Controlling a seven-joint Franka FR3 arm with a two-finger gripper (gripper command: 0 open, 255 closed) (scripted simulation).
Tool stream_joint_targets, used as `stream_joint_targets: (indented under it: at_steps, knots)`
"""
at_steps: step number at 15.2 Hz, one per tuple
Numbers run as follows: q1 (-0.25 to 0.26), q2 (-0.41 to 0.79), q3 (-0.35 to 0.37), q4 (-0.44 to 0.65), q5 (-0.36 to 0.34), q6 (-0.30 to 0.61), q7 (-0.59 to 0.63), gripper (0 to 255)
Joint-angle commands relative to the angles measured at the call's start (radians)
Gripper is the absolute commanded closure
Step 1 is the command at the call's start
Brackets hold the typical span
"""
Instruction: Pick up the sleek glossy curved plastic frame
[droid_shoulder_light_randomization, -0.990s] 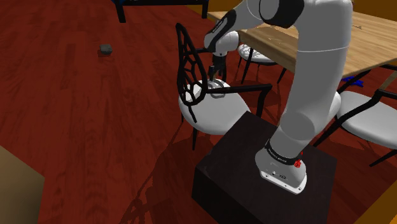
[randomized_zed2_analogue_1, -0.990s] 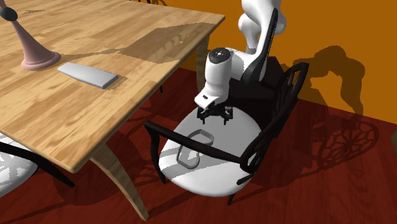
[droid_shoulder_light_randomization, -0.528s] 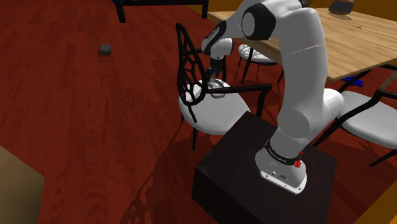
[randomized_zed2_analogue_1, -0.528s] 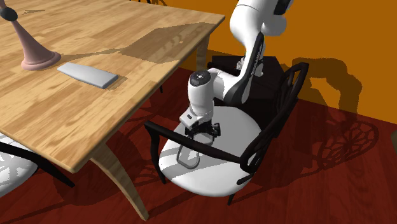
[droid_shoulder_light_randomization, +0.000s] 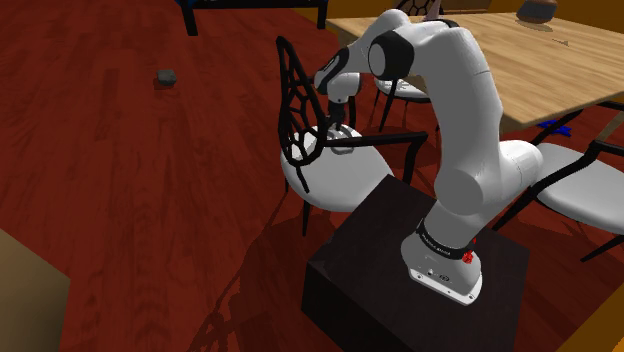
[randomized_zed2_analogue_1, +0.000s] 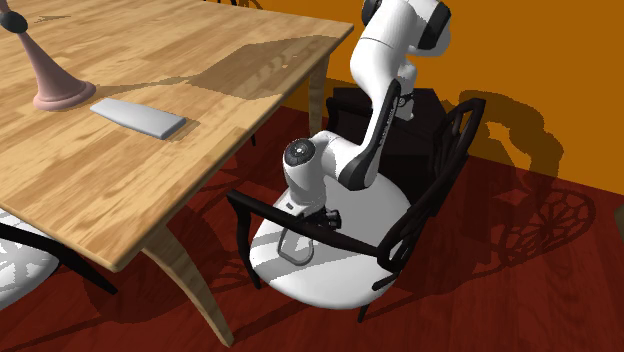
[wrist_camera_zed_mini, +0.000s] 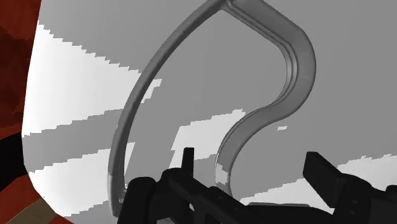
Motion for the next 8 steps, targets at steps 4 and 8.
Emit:
stream_joint_targets:
  at_steps: [4, 8]
  knots:
    - [-0.004, 0.060, 0.004, 0.030, 0.012, 0.106, -0.007, 0]
    - [-0.004, 0.065, 0.005, 0.035, 0.012, 0.105, -0.006, 255]
